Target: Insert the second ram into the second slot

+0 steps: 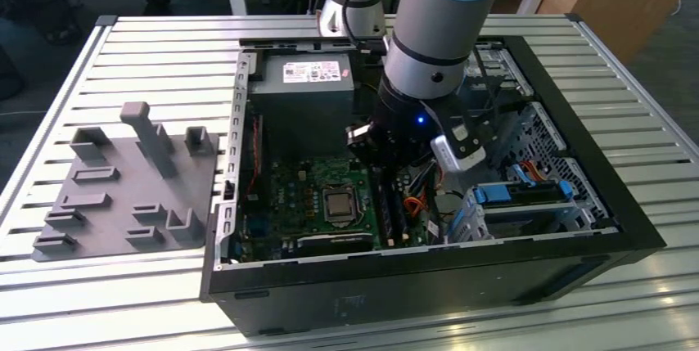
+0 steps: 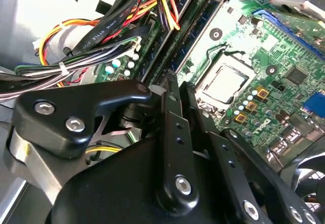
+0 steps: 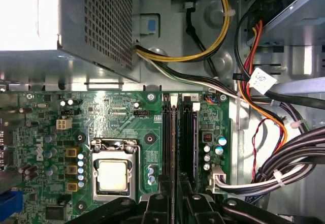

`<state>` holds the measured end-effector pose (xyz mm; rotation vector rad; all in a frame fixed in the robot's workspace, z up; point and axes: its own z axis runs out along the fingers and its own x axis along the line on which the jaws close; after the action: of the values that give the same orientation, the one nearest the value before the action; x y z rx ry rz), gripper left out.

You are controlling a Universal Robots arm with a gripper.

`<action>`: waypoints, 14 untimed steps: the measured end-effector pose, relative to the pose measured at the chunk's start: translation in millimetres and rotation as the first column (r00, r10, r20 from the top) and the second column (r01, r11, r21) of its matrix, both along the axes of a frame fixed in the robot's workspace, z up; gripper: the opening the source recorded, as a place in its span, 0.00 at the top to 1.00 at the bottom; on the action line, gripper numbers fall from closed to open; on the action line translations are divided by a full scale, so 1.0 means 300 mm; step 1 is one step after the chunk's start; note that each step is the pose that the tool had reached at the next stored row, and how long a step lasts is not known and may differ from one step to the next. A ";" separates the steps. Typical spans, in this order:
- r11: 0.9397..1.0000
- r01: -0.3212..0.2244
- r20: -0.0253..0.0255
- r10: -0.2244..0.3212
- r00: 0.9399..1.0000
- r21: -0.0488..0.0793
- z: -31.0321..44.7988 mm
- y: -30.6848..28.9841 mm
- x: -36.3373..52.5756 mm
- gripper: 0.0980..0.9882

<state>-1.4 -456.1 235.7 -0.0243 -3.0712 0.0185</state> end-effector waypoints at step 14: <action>1.000 0.000 0.002 0.000 1.000 0.000 -0.040 0.000 0.000 0.97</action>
<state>-1.4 -456.2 223.8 -0.0242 -3.0730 0.0190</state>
